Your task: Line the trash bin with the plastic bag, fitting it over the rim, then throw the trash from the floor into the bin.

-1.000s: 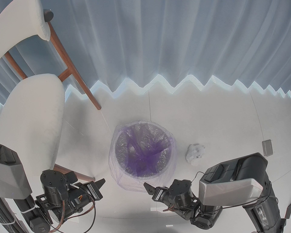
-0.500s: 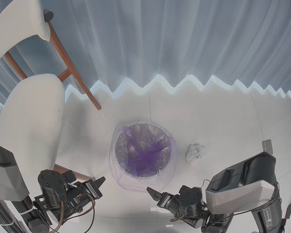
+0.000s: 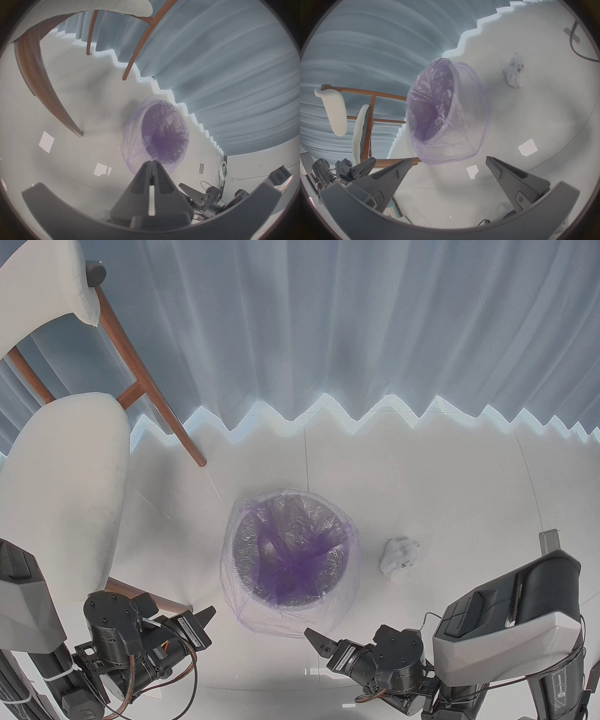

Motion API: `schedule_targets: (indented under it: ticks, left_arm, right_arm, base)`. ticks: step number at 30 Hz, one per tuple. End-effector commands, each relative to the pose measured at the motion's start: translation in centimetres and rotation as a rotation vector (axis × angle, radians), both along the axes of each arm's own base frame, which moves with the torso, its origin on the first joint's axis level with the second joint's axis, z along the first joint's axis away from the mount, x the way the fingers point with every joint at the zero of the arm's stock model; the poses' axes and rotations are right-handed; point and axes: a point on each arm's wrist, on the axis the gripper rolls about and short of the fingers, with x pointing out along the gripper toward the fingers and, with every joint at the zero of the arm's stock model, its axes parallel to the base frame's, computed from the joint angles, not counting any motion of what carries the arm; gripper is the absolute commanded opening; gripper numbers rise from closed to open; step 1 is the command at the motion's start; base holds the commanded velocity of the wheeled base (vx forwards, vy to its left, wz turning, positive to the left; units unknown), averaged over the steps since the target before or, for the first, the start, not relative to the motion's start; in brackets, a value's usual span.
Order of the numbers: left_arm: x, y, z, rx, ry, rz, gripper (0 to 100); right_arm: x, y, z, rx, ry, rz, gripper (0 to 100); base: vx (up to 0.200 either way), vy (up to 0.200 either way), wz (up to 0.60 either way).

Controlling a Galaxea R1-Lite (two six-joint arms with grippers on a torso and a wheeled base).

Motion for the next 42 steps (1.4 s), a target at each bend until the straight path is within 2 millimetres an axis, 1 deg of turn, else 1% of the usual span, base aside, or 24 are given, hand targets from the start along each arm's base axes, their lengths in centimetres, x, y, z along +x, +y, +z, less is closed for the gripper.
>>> schedule_targets:
  ticks: [1,8,12,14,16,20,26,27,28,30,31,32,34,35,36,38,40,42]
  left_arm:
    - [-0.1,0.1,-0.2,0.009,0.012,0.002,0]
    - [-0.1,0.3,-0.1,0.008,0.009,0.011,0]
    - [0.1,0.9,0.0,0.013,-0.001,0.051,0]
    - [0.5,1.7,0.2,0.022,-0.018,0.127,0]
    - [0.9,2.7,0.9,0.027,-0.057,0.215,0]
    - [0.6,3.7,2.0,0.017,-0.098,0.256,0]
    - [-0.4,4.5,2.7,0.055,-0.085,0.328,0]
    - [-0.5,5.8,3.0,0.062,-0.079,0.395,0]
    - [-0.5,5.8,3.0,0.062,-0.079,0.395,0]
    - [-0.3,9.0,3.3,0.085,-0.072,0.561,0]
    - [-0.2,9.8,3.4,0.098,-0.076,0.603,0]
    - [-0.3,10.6,3.6,0.110,-0.087,0.641,0]
    - [-0.3,10.8,3.7,0.113,-0.089,0.649,0]
    - [-0.8,11.4,4.6,0.099,-0.138,0.674,0]
    - [-1.1,11.4,4.9,0.087,-0.157,0.664,0]
    - [-2.4,11.4,6.6,0.031,-0.244,0.574,0]
    - [-3.9,11.7,7.3,0.031,-0.269,0.473,0]
    - [-5.7,12.8,7.2,0.109,-0.243,0.398,0]
  right_arm:
    - [0.0,0.0,0.2,0.011,-0.012,0.001,100]
    - [-0.2,-0.1,-0.4,-0.005,0.004,0.000,100]
    - [-0.2,-0.2,-0.4,-0.006,0.005,0.000,100]
    - [-0.2,-0.2,-0.4,-0.007,0.007,0.001,100]
    - [-0.2,-0.2,-0.5,-0.010,0.008,0.000,100]
    - [-0.2,-0.1,-0.8,-0.016,0.013,0.002,100]
    - [-0.4,0.3,-1.2,-0.026,0.015,0.008,100]
    - [-0.5,0.4,-1.2,-0.030,0.011,0.013,100]
    - [-0.5,0.4,-1.2,-0.030,0.011,0.013,100]
    - [-0.6,0.4,-1.3,-0.039,0.011,0.018,100]
    - [-0.6,0.4,-1.3,-0.041,0.012,0.017,100]
    - [-0.6,0.4,-1.3,-0.044,0.011,0.018,100]
    - [-0.6,0.4,-1.3,-0.044,0.011,0.018,100]
    - [-0.5,0.2,-1.1,-0.040,0.008,0.014,100]
    - [-0.5,0.1,-0.9,-0.037,0.005,0.010,100]
    - [0.0,-0.2,0.2,-0.010,-0.016,0.003,100]
    - [0.2,-0.5,1.4,0.019,-0.034,0.029,100]
    - [0.4,-1.3,2.9,0.036,-0.057,0.071,100]
  base:
    - [0.000,-0.200,0.00]
    - [0.000,-0.200,0.00]
    - [0.000,-0.200,0.00]
    - [0.000,0.000,0.00]
    - [0.000,0.000,0.00]
    - [0.000,0.000,0.00]
    - [0.000,0.000,0.00]
    - [0.000,0.000,0.00]
    - [0.000,0.000,0.00]
    - [0.000,0.000,0.00]
    - [0.000,0.000,0.00]
    - [0.000,0.000,0.00]
    - [0.000,0.000,0.00]
    - [0.000,0.000,0.00]
    - [0.000,0.000,0.00]
    - [0.000,0.000,0.00]
    - [0.000,0.000,0.00]
    - [0.000,0.000,0.00]
